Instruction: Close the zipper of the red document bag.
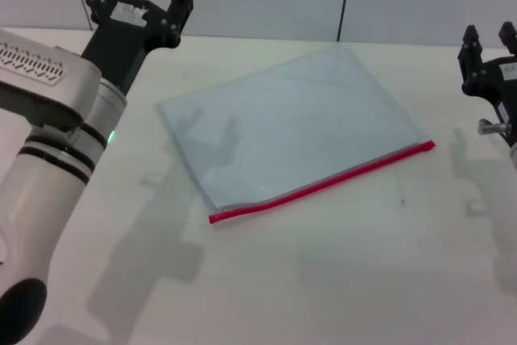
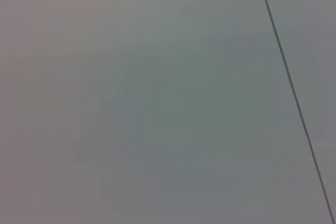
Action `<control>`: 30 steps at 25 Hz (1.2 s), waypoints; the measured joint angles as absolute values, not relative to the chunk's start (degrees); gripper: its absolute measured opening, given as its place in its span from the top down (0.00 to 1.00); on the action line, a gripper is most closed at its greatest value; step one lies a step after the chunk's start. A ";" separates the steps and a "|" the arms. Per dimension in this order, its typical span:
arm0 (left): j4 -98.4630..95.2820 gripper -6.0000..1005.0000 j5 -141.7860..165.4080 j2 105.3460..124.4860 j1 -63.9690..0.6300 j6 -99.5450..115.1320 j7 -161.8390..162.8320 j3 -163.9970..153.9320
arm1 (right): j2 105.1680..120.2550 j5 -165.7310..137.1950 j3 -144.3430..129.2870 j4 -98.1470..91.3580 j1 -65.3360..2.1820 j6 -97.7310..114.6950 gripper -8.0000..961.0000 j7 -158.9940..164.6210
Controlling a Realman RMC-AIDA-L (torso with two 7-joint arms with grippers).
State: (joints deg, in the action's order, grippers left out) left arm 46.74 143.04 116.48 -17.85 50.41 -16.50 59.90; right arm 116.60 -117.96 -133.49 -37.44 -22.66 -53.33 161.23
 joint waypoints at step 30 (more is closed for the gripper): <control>21.16 0.38 142.87 116.66 -27.49 61.57 -4.45 58.14 | 116.89 -104.82 -139.88 -27.96 -28.76 -49.92 0.51 161.37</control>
State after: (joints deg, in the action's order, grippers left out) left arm 21.16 142.87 116.66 -27.49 61.57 -4.45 58.14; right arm 116.89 -104.82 -139.88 -27.96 -28.76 -49.92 161.37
